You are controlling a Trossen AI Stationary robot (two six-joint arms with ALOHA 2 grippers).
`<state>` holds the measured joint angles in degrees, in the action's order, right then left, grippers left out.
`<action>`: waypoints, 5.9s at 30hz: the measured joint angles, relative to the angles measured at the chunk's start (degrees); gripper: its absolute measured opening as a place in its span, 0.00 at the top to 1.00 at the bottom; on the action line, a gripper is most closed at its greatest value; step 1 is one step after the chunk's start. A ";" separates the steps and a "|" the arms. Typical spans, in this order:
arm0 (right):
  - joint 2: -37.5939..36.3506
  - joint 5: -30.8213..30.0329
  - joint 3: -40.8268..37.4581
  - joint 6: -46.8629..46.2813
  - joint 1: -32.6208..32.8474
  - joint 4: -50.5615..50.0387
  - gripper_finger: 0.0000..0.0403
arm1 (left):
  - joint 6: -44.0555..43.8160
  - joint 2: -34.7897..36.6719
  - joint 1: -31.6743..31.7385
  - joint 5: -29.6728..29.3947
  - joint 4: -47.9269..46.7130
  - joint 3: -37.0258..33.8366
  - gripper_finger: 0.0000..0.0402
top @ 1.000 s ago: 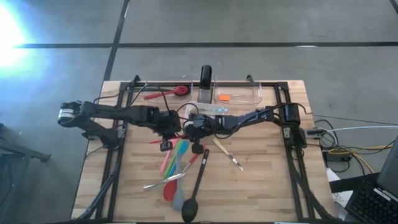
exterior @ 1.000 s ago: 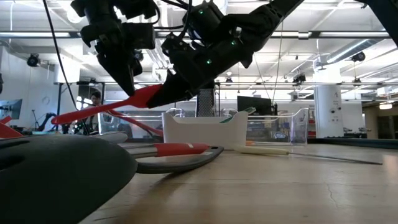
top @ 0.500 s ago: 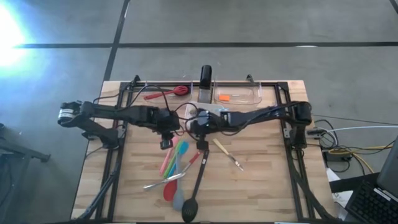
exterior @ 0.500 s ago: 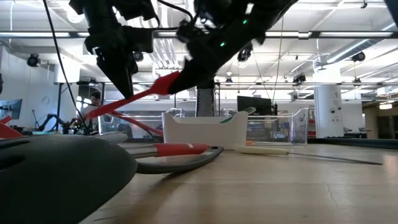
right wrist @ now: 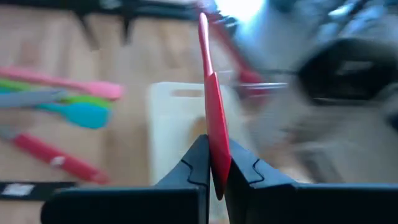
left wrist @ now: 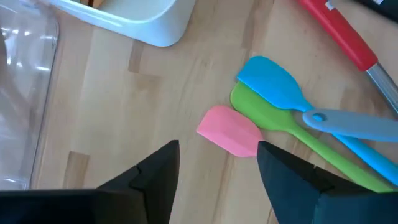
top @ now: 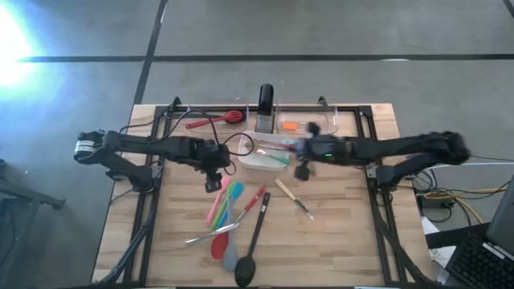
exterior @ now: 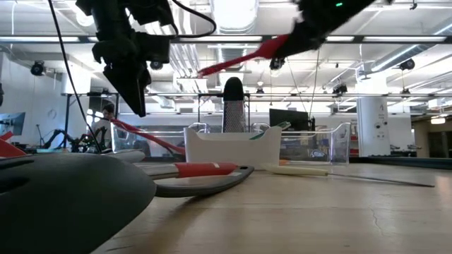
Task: Pick & Place Kitchen Items
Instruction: Put the red spatula into the right transparent bin
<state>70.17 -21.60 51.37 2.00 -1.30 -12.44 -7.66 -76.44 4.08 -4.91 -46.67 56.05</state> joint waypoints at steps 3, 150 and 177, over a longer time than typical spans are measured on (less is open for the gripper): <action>-9.09 -7.07 -4.89 -1.70 -0.24 -2.53 0.97 | -0.44 0.00 0.04 0.02 0.60 0.00 0.46; -17.16 -13.07 -6.51 -6.84 24.52 3.12 0.85 | 11.66 -26.36 -1.32 30.40 101.68 10.99 0.92; -0.77 -13.02 6.08 -8.76 21.12 -2.32 0.86 | 13.13 -26.36 -0.70 28.95 97.07 12.72 0.92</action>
<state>69.39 -34.62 57.45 -6.76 19.82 -14.76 5.47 -102.80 3.38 24.04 50.39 68.77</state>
